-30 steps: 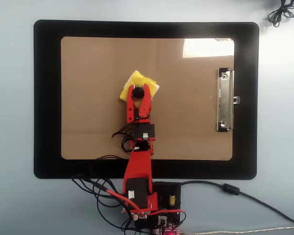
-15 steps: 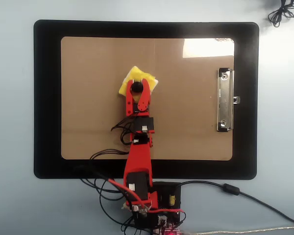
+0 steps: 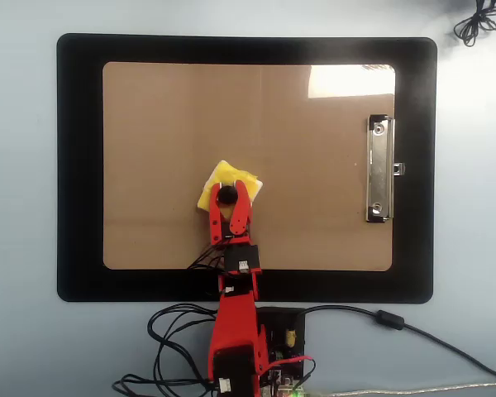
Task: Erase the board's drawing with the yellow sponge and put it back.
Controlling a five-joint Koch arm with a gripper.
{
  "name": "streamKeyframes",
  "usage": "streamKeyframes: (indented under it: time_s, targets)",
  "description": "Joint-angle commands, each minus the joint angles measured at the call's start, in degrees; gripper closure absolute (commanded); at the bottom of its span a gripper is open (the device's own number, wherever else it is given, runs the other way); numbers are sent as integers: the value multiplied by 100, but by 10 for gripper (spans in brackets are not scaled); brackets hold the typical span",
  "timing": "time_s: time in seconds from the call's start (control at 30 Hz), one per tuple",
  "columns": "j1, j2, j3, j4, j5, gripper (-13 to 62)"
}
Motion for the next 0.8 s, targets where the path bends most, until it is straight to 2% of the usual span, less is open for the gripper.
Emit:
streamKeyframes:
  time_s: [0.0, 0.13, 0.2, 0.3, 0.47, 0.57, 0.67, 0.77]
  targets:
    - [-62, -439, -677, -70, -176, 576]
    - [-9, -1863, -2303, -35, -167, 576]
    - [-18, -2241, -2646, -44, -167, 576]
    - [-26, -1890, -2057, -88, -185, 576]
    - [-53, -114, -132, -79, -185, 576]
    - [-62, 448, 352, -62, -176, 576]
    - [-53, 132, -18, -35, -176, 576]
    - [-18, -1011, -1327, -35, -167, 576]
